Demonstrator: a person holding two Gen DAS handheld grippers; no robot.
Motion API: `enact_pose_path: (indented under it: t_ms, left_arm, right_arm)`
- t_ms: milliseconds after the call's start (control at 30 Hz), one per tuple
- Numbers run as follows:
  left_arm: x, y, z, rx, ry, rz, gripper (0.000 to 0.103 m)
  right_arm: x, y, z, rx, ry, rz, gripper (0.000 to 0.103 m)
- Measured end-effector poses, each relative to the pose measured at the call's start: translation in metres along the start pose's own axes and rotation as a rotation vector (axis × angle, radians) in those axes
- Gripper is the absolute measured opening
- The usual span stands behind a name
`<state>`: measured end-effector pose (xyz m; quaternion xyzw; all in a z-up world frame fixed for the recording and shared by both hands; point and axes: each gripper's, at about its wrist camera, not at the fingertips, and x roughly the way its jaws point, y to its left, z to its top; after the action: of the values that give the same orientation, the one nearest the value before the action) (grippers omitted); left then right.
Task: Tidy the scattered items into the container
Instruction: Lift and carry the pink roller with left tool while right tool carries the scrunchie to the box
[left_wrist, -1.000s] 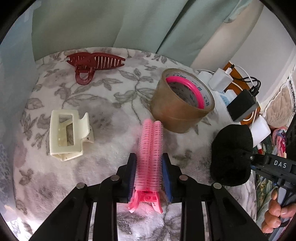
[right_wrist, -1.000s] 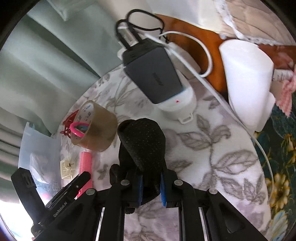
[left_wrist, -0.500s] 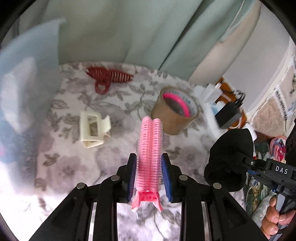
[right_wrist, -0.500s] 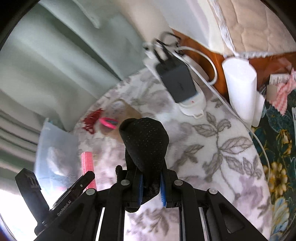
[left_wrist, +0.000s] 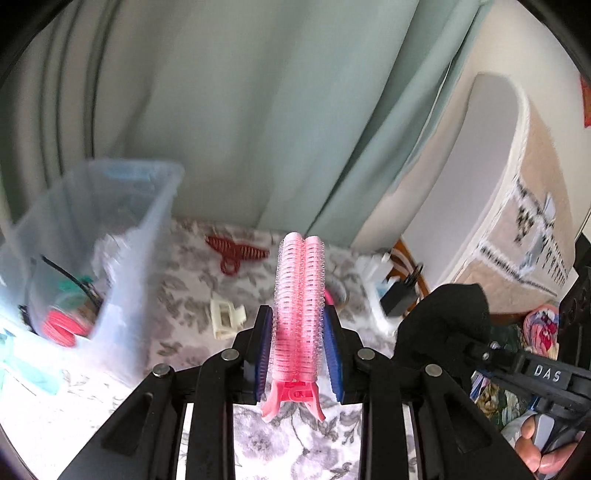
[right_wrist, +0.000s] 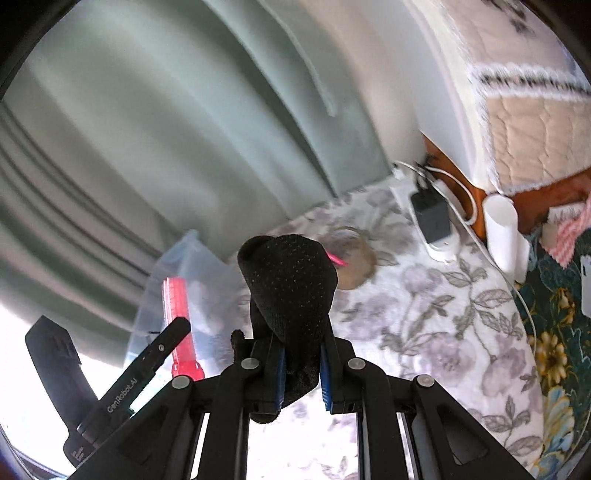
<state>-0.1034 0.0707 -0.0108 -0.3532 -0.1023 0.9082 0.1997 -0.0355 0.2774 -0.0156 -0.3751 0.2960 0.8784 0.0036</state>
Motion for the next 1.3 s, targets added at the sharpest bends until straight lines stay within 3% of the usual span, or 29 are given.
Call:
enact_pose_path:
  t_ms: [133, 667, 1300]
  left_arm:
    - [-0.035, 0.005, 0.006, -0.002, -0.079, 0.008, 0.028]
    - [-0.126, 0.091, 0.02, -0.155, -0.281, 0.128, 0.028]
    - [-0.11, 0.194, 0.034, -0.288, -0.297, 0.166, 0.028]
  right_arm:
    - [-0.015, 0.031, -0.001, -0.06, -0.029, 0.029, 0.016]
    - [0.001, 0.152, -0.011, -0.287, -0.026, 0.135, 0.016]
    - [0.077, 0.245, -0.048, -0.491, 0.074, 0.136, 0.016]
